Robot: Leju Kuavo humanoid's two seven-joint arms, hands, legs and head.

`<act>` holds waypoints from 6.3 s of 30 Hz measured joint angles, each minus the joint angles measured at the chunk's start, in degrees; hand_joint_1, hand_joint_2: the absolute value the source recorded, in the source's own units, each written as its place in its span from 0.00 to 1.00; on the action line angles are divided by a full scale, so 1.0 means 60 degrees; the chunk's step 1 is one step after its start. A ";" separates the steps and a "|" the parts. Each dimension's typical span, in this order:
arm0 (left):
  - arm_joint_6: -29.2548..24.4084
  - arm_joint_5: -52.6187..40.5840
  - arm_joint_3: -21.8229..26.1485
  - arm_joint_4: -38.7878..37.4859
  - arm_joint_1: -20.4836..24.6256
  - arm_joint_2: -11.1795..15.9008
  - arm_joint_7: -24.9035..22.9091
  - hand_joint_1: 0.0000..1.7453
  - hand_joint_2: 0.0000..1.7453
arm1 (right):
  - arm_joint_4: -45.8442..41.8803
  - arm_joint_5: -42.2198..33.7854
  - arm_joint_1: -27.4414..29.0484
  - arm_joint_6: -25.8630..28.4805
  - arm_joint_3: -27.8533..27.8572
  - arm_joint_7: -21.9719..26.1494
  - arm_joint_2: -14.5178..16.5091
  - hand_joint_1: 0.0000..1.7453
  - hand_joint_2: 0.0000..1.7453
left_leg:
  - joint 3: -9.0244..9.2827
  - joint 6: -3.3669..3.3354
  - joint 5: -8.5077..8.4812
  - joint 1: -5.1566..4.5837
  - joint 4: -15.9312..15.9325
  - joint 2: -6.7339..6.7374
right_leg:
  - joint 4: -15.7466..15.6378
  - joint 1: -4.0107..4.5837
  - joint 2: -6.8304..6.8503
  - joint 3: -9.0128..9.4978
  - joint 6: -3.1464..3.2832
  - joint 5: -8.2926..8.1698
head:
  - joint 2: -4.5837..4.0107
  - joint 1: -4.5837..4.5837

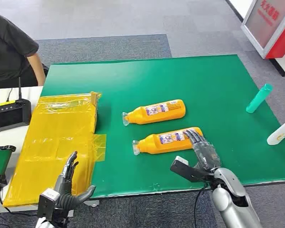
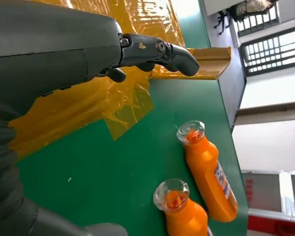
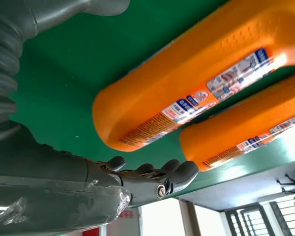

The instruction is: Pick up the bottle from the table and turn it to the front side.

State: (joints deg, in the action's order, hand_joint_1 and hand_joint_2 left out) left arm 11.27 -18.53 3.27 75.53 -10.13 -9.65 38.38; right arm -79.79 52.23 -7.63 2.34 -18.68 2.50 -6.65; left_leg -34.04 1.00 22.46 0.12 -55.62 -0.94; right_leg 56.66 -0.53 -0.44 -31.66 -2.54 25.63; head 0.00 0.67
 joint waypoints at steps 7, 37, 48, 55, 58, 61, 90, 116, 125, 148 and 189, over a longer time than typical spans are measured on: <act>-0.0118 0.0079 -0.0207 -0.0255 0.0066 0.0121 0.0031 0.00 1.00 | 0.0993 0.0020 -0.1076 -0.0291 -0.0377 -0.0222 -0.0161 0.00 1.00 | -0.0003 -0.0001 -0.0005 0.0000 0.0000 0.0000 | 0.0001 0.0000 0.0000 0.0000 0.0000 -0.0002 | 0.0000 0.0001; -0.1004 0.1223 -0.1000 -0.0723 0.0341 0.0616 0.0069 0.00 1.00 | 0.4918 -0.0760 -0.4506 -0.2796 -0.2273 -0.0402 -0.0988 1.00 1.00 | -0.0010 -0.0021 -0.0024 -0.0007 -0.0002 -0.0002 | 0.0001 -0.0006 0.0007 -0.0004 -0.0012 -0.0025 | 0.0000 0.0000; -0.1175 0.0903 -0.1146 -0.0777 0.0190 0.0933 0.0069 0.00 1.00 | 0.4187 -0.1164 -0.3507 -0.1428 -0.2476 -0.0175 -0.1299 1.00 1.00 | -0.0005 -0.0012 -0.0015 -0.0005 -0.0002 0.0000 | 0.0000 -0.0005 -0.0002 -0.0009 -0.0011 -0.0021 | 0.0000 0.0000; -0.1020 0.0758 -0.1125 -0.0781 0.0134 0.0984 0.0069 0.00 1.00 | 0.3257 -0.1171 -0.2694 -0.0996 -0.2294 -0.0142 -0.1419 1.00 1.00 | -0.0001 -0.0013 -0.0017 -0.0004 -0.0002 0.0000 | 0.0000 -0.0005 0.0001 0.0002 -0.0011 -0.0022 | 0.0000 0.0002; -0.0866 0.0761 -0.1087 -0.0781 0.0078 0.0984 0.0069 0.00 1.00 | 0.2575 -0.1177 -0.2047 -0.0636 -0.2025 -0.0087 -0.1418 1.00 1.00 | -0.0007 -0.0013 -0.0018 -0.0007 -0.0002 -0.0002 | 0.0000 -0.0006 0.0003 0.0000 -0.0012 -0.0022 | 0.0000 0.0002; -0.0636 0.0839 -0.1041 -0.0781 0.0025 0.0954 0.0069 0.00 1.00 | 0.1807 -0.1174 -0.1419 -0.0278 -0.1755 0.0019 -0.1380 1.00 1.00 | -0.0015 -0.0013 -0.0016 -0.0009 -0.0002 -0.0004 | 0.0000 -0.0006 0.0004 -0.0006 -0.0012 -0.0020 | 0.0000 0.0003; 0.2619 0.3007 -0.1413 0.0188 0.0737 0.0158 0.0073 0.00 1.00 | -0.0177 -0.2891 0.0832 0.1219 -0.1470 0.2282 0.1745 1.00 1.00 | -0.0023 -0.0011 -0.0018 -0.0005 -0.0001 -0.0001 | 0.0001 -0.0003 0.0003 -0.0019 -0.0001 -0.0014 | 0.0000 0.0001; 0.3270 0.3265 -0.2078 0.0546 0.0983 0.0164 0.0073 0.55 1.00 | 0.1197 -0.2779 0.0736 0.1299 -0.2153 0.2575 0.2379 1.00 1.00 | -0.0024 -0.0010 -0.0017 -0.0006 -0.0001 -0.0001 | 0.0001 -0.0004 0.0003 -0.0021 -0.0002 -0.0013 | 0.0000 0.0002; 0.2785 0.2993 -0.2208 0.0532 0.1015 0.0232 0.0073 1.00 1.00 | 0.0945 -0.2853 0.0824 0.1432 -0.2134 0.2583 0.2346 1.00 1.00 | -0.0025 -0.0011 -0.0017 -0.0006 -0.0001 -0.0001 | 0.0001 -0.0004 0.0003 -0.0020 -0.0002 -0.0013 | 0.0000 0.0002; -0.1591 0.0052 -0.2447 0.1153 0.0956 0.0360 -0.0218 1.00 1.00 | -0.0343 -0.3251 0.1335 0.1933 -0.2017 0.2709 0.2259 0.00 1.00 | -0.0027 -0.0010 -0.0017 -0.0005 -0.0001 0.0004 | 0.0001 -0.0004 0.0001 -0.0026 -0.0002 -0.0013 | 0.0000 0.0000; -0.4934 -1.0280 -0.2841 0.1038 0.2258 0.1489 -0.7476 1.00 1.00 | -0.1080 -0.2821 0.1822 0.1540 -0.1462 0.2159 0.2276 0.00 1.00 | -0.0026 -0.0010 -0.0018 -0.0004 -0.0001 0.0004 | 0.0001 -0.0004 0.0000 -0.0029 -0.0001 -0.0014 | 0.0000 -0.0001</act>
State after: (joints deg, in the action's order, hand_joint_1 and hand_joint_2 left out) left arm -18.34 -80.21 -13.78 81.76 3.42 -0.72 -6.48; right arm -86.27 35.30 3.30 11.58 -27.45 15.46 7.00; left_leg -34.19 0.94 22.35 0.10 -55.63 -0.91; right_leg 56.67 -0.55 -0.44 -31.83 -2.55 25.55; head 0.00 0.66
